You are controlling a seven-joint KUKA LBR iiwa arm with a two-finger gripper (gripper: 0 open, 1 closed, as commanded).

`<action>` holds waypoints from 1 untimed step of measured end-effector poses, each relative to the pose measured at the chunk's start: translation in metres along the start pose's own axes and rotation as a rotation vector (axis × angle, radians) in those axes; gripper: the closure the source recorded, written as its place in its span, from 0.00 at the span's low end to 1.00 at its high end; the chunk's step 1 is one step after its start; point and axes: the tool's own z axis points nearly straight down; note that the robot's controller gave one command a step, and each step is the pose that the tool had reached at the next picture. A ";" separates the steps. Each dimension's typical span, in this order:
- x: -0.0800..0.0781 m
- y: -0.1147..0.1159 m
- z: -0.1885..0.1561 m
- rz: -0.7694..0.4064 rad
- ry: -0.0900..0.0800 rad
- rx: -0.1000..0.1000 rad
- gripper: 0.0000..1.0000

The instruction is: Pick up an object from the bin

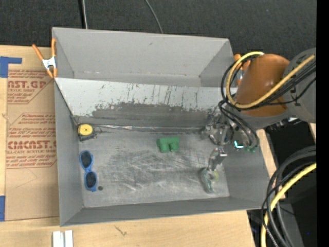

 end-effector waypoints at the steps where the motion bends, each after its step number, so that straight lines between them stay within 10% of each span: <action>1: 0.025 -0.031 0.054 -0.099 -0.001 0.000 0.00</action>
Offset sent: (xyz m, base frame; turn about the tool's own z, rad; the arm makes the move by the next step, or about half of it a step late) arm -0.0236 -0.0301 -0.0507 -0.0995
